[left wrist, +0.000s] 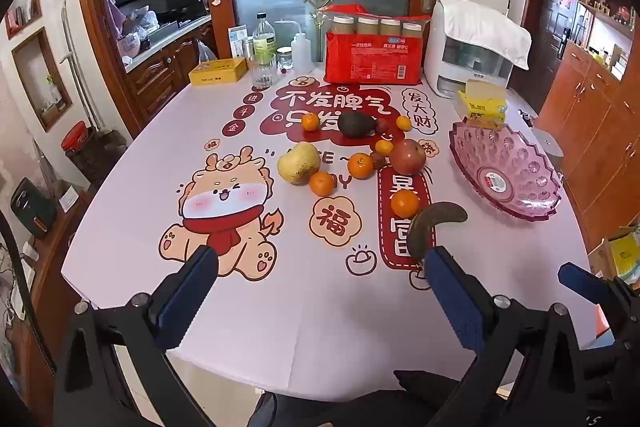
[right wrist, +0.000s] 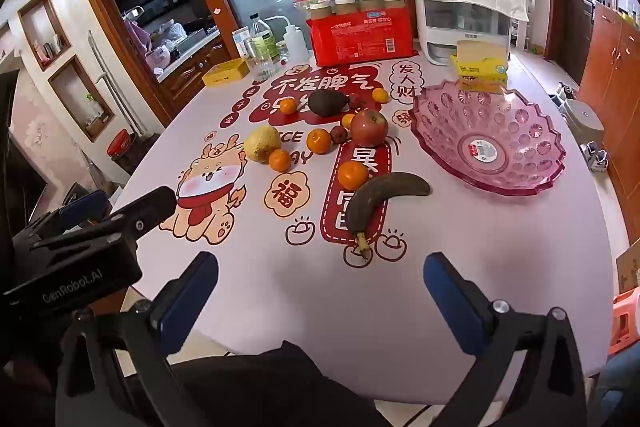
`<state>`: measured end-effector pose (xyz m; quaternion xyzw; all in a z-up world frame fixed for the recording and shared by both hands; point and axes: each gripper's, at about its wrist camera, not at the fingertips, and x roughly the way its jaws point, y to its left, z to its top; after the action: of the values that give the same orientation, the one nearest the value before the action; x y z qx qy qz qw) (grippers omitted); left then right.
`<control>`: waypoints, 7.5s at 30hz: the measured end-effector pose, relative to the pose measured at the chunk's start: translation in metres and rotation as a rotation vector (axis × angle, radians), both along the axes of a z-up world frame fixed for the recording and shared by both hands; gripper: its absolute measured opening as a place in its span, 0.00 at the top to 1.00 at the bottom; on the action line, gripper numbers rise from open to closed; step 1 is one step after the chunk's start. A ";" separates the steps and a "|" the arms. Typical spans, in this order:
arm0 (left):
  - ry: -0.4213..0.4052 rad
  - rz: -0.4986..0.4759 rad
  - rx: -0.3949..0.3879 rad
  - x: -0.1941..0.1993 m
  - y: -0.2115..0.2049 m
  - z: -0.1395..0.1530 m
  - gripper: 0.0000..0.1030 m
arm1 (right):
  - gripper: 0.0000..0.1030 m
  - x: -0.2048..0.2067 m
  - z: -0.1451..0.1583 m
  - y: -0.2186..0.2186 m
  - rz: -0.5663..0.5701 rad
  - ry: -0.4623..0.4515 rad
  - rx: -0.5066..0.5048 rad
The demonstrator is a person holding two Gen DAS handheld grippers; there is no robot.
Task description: Organize fruits
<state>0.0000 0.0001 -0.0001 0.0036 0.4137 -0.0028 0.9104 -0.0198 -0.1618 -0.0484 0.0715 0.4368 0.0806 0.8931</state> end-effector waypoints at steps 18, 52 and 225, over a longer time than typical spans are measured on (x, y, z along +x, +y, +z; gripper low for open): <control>0.005 0.000 -0.002 0.000 0.000 0.000 0.01 | 0.00 -0.002 -0.002 0.005 0.000 0.003 0.002; 0.010 0.008 -0.010 -0.018 0.013 0.000 0.01 | 0.00 0.000 -0.011 0.018 0.030 0.023 0.007; 0.299 -0.334 -0.266 0.252 -0.224 -0.056 0.31 | 0.68 0.164 -0.041 -0.239 -0.110 -0.145 0.134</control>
<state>0.2522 -0.2242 -0.0558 -0.0483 0.5332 -0.2080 0.8186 0.1445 -0.4007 -0.0897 0.1487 0.3601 0.0652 0.9187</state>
